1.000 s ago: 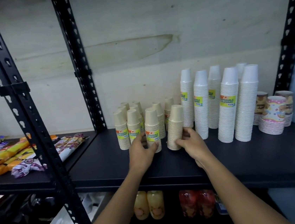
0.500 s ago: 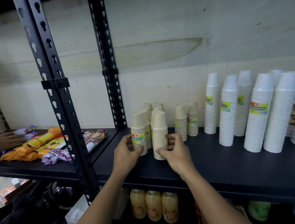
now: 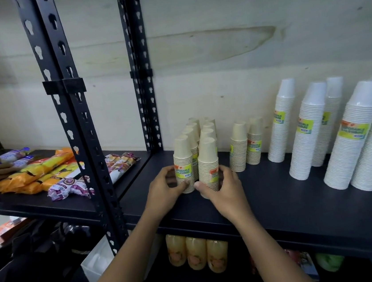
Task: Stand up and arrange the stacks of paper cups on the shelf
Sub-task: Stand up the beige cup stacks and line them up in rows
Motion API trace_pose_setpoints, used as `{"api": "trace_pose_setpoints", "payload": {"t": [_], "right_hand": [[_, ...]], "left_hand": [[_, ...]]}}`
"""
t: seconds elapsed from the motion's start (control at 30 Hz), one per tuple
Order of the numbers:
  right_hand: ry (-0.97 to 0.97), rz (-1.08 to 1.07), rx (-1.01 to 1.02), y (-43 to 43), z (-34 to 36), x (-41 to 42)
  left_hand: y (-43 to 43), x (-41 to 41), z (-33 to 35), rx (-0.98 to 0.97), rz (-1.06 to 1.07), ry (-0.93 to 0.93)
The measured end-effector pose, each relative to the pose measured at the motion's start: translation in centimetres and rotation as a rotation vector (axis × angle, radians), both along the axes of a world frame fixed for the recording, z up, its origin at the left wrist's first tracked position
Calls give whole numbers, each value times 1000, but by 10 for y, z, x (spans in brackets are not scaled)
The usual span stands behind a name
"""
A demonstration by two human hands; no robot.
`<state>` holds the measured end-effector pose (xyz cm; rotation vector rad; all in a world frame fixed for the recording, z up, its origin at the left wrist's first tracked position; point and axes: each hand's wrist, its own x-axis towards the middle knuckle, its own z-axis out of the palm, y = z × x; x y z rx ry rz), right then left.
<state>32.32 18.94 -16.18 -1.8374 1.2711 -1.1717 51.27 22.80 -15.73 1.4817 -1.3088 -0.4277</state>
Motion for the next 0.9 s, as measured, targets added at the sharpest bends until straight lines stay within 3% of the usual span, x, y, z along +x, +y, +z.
{"api": "trace_pose_setpoints", "payload": {"t": [0.17,0.57,0.9], "right_hand": [[3,120,105,0,3,-7],[65,-86,-67,-5,1,18],[68,-57,-57,-6,-4,12]], "left_hand": [[0,10,1,34,-77,111],[1,7,-3,32,-66,90],[1,6,0,33,-76,84]]}}
